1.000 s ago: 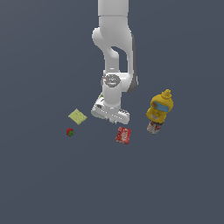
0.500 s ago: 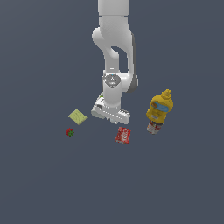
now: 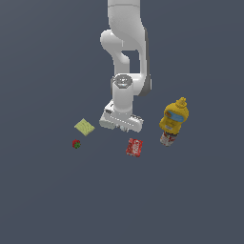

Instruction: Pick up a designated object from a clutter of objects.

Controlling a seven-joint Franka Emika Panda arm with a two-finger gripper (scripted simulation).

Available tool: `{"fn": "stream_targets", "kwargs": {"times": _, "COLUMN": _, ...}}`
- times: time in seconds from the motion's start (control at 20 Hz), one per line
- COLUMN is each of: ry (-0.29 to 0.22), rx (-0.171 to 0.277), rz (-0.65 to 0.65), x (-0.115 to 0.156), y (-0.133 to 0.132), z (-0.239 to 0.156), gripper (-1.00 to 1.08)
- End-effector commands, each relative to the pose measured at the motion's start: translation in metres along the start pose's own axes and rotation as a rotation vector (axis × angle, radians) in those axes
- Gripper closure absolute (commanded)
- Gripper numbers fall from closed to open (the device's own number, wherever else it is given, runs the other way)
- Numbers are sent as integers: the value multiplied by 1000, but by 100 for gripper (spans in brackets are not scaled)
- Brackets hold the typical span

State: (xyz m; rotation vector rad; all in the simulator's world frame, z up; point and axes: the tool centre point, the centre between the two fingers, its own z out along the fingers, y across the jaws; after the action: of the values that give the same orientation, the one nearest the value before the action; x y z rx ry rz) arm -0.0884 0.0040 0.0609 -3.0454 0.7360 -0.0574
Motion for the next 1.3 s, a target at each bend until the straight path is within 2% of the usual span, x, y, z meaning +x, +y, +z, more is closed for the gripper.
{"fn": "stream_targets", "kwargs": {"times": 0.0, "ry": 0, "rx": 0, "rz": 0, "x": -1, "y": -1, "z": -12, "gripper": 108}}
{"fn": "stream_targets", "kwargs": {"times": 1.25, "ry": -19, "rx": -10, "rz": -4, "x": -22, "y": -9, "z": -210, "gripper": 108}}
